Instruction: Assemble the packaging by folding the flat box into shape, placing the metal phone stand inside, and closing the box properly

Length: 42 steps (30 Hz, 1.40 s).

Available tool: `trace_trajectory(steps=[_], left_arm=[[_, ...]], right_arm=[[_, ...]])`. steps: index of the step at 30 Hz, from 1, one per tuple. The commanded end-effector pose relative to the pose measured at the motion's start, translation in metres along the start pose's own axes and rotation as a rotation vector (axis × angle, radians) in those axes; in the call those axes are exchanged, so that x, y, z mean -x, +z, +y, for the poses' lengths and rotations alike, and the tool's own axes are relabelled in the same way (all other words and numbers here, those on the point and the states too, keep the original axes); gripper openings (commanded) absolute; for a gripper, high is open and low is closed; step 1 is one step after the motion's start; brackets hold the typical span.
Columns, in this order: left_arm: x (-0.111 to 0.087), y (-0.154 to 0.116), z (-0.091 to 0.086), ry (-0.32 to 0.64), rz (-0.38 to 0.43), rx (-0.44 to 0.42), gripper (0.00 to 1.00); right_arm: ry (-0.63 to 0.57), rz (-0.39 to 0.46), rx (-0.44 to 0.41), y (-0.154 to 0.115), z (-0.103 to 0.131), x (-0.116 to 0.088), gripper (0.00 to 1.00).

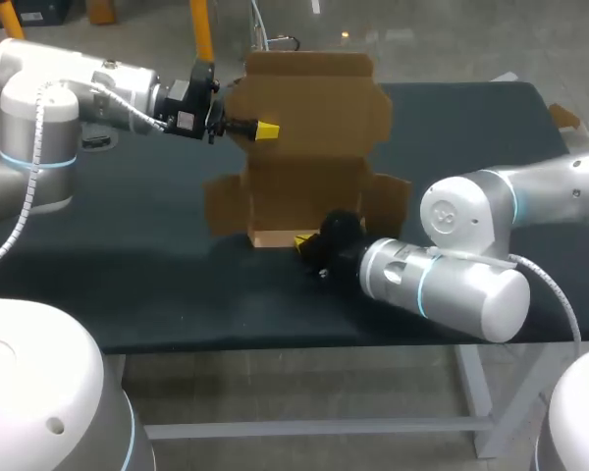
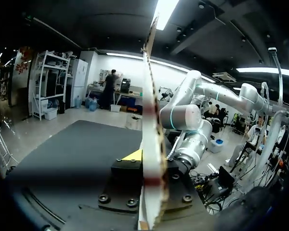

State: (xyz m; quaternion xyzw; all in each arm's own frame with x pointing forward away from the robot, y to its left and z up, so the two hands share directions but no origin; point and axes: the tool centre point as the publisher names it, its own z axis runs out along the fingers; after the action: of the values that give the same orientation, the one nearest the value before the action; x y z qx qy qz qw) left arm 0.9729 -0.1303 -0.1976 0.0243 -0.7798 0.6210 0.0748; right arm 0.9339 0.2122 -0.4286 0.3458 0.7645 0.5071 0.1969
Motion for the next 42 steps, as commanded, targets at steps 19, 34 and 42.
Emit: trace_trajectory(steps=[19, 34, 42], left_arm=[[-0.013, 0.007, 0.017, -0.053, -0.001, -0.013, 0.0], [-0.031, 0.007, 0.025, -0.093, 0.005, -0.019, 0.0], [-0.038, 0.012, 0.033, -0.114, 0.012, -0.018, 0.0]], right_arm=[[-0.003, -0.142, 0.002, 0.005, -0.005, -0.003, 0.0], [-0.003, -0.142, 0.002, 0.005, -0.005, -0.003, 0.0], [-0.003, -0.142, 0.002, 0.005, -0.005, -0.003, 0.0]])
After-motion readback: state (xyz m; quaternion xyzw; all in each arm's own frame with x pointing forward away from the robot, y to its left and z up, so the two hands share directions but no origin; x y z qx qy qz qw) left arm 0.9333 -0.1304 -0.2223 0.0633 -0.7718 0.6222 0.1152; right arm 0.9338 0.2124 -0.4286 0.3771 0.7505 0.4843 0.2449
